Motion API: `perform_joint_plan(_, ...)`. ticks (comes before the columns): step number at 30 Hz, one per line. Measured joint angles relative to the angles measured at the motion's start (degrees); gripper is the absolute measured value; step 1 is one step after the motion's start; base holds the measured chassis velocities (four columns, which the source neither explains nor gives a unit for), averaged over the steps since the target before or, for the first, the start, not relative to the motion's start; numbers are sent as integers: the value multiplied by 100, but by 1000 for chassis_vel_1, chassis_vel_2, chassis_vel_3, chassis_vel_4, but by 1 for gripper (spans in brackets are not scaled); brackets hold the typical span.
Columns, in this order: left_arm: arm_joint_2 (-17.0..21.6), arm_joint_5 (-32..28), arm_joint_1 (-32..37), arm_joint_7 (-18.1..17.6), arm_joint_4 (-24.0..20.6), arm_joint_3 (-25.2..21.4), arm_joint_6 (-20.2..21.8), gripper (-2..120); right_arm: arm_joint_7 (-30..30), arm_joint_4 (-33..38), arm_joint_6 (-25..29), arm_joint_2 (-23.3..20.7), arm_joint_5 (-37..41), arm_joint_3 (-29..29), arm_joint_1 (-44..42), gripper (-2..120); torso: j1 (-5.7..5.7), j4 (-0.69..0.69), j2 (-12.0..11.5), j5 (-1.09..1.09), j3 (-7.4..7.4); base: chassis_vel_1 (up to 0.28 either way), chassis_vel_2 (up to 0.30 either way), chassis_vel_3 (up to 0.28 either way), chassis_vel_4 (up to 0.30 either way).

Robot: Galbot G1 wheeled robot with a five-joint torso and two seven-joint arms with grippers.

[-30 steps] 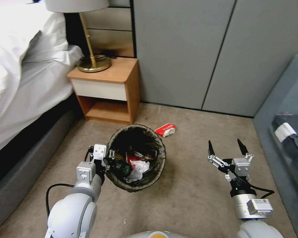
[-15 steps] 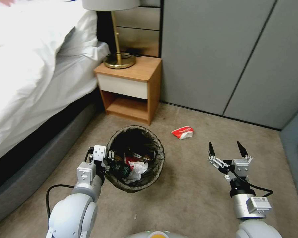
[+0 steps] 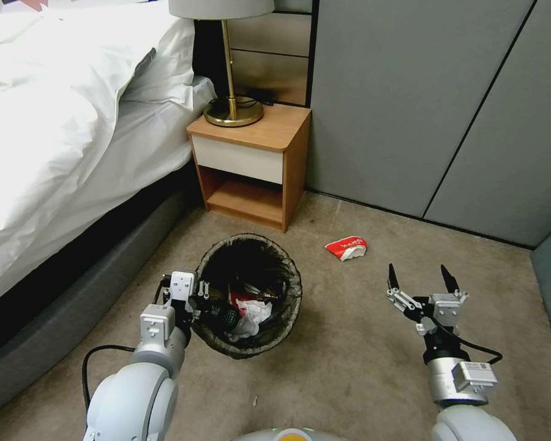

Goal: Pick up the trash bin, then pick up the garbage from the floor and place it into the trash bin.

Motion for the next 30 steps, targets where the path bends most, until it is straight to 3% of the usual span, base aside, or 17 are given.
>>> perform_joint_plan(30, 56, -73, 98, -4, -173, -4, -39, 5, 133, -269, -67, 140, -122, -283, 149, 100, 1, -1, -1, 0, 1, -110, 110, 105, -111)
